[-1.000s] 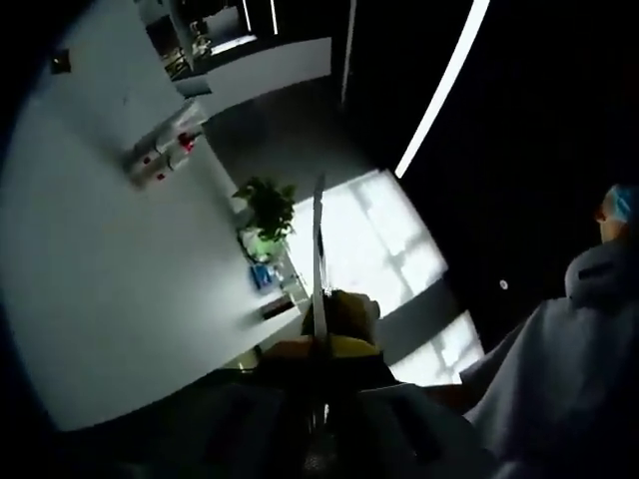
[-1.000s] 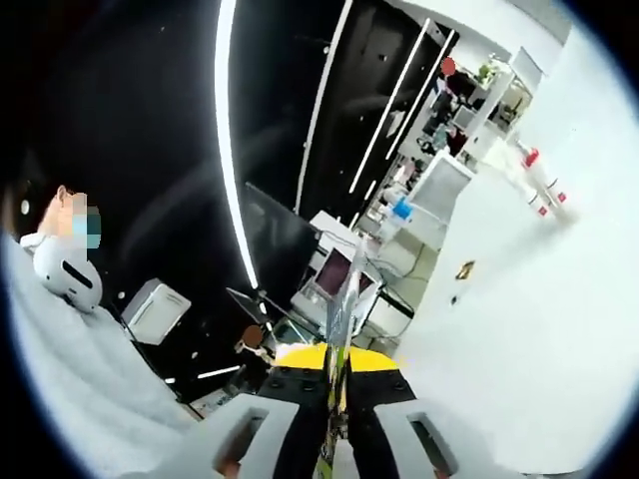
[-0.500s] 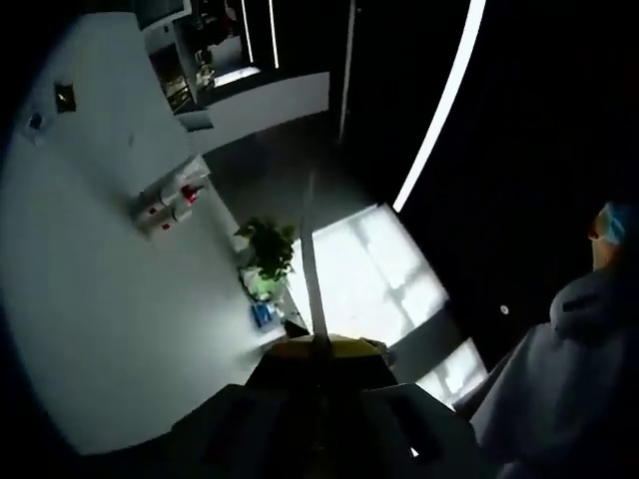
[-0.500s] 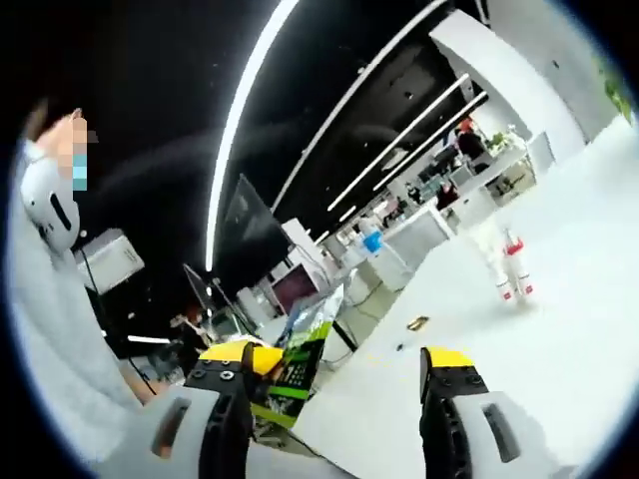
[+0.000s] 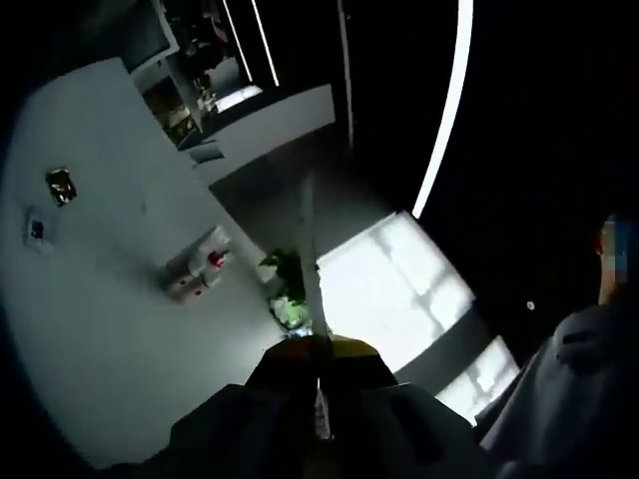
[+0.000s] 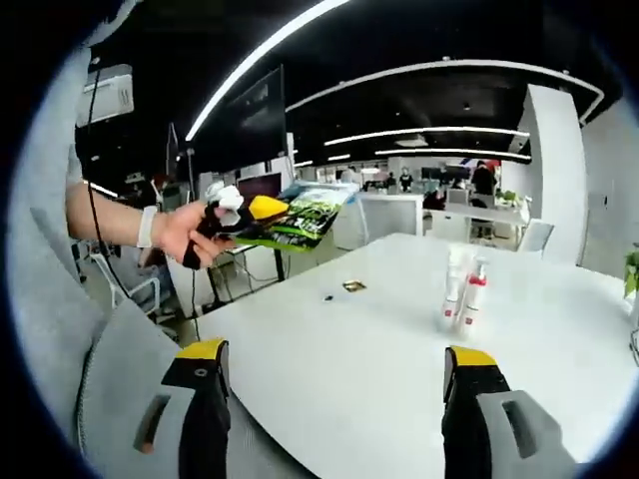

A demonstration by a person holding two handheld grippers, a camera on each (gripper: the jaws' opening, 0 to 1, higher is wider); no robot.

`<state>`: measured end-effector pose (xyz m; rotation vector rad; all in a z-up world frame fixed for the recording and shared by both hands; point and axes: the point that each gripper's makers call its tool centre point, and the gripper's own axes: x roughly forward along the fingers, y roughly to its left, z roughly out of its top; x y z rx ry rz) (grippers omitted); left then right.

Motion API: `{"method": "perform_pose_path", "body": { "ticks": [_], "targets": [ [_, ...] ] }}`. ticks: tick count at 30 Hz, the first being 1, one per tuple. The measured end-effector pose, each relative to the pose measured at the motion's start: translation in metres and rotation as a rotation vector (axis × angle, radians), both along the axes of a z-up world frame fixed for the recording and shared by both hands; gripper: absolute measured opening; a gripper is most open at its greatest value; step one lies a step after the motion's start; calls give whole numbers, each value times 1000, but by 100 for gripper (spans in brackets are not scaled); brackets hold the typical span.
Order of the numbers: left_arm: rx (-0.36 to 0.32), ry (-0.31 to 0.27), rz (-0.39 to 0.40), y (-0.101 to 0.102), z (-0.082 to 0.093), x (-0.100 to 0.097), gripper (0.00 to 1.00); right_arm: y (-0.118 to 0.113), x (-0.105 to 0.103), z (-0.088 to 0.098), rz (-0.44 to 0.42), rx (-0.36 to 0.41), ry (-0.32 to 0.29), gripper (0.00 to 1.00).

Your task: Arrange the skincare products in the storage area until every visible bottle or jar stands upright without overlapping.

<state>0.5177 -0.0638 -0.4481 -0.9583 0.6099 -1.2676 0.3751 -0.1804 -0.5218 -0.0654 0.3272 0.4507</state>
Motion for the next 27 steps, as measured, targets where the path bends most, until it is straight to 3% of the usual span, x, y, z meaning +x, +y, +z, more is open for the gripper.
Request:
{"method": "perform_pose_path", "body": {
  "ticks": [10,27],
  "targets": [
    [67,22,3,-1,-15,63,0,-3,3,-13,-7,-42,37,86],
    [114,59,-31,-35,-45,130,0,-9,2,-25,-29,-67,78,82]
  ]
}}
